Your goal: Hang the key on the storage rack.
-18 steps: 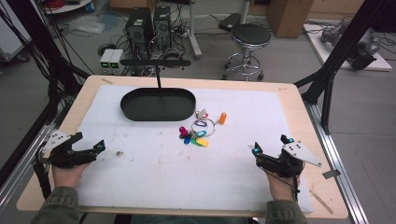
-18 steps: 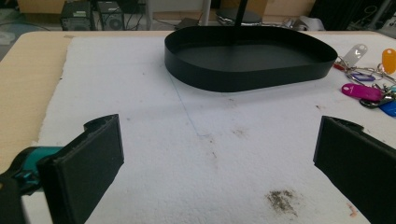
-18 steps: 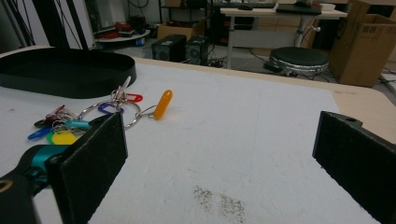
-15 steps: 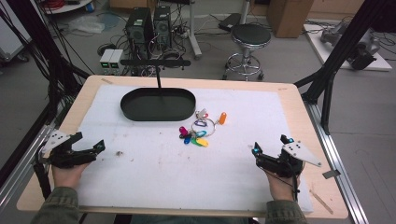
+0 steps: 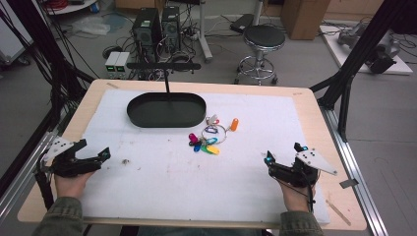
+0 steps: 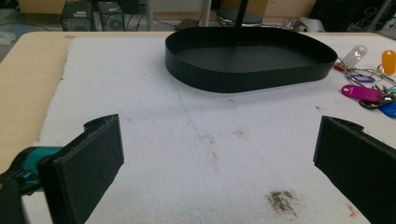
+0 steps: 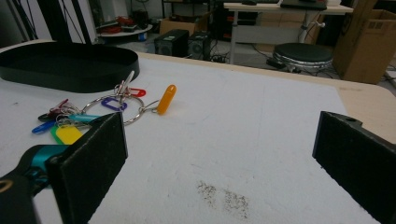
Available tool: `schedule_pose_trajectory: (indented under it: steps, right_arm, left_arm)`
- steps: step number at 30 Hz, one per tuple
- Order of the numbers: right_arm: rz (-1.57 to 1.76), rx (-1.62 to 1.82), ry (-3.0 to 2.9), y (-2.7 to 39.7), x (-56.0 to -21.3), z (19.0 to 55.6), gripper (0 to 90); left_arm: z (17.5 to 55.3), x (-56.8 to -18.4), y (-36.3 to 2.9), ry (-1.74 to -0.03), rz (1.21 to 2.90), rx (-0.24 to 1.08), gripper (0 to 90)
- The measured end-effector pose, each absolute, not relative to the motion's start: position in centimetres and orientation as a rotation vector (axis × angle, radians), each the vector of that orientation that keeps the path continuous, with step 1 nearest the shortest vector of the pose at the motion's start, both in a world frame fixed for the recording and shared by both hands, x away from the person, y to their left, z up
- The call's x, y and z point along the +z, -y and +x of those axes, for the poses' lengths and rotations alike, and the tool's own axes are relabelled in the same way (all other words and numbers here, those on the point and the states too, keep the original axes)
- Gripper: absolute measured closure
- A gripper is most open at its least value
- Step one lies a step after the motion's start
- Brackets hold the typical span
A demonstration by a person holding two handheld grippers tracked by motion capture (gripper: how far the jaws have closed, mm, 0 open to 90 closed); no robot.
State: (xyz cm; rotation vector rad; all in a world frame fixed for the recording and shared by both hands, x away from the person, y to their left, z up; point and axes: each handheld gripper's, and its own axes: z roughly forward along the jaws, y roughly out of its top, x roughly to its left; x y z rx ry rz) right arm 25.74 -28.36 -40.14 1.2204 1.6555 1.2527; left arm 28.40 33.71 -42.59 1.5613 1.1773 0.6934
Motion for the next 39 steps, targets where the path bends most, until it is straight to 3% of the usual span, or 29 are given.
schedule_pose_trajectory:
  steps: [39]
  right_arm:
    - [1.114, 1.235, -1.954, 23.0, -37.2, 30.4, 2.1]
  left_arm:
    - [28.3, -42.6, -33.8, -1.190, 1.582, 0.706, 2.0]
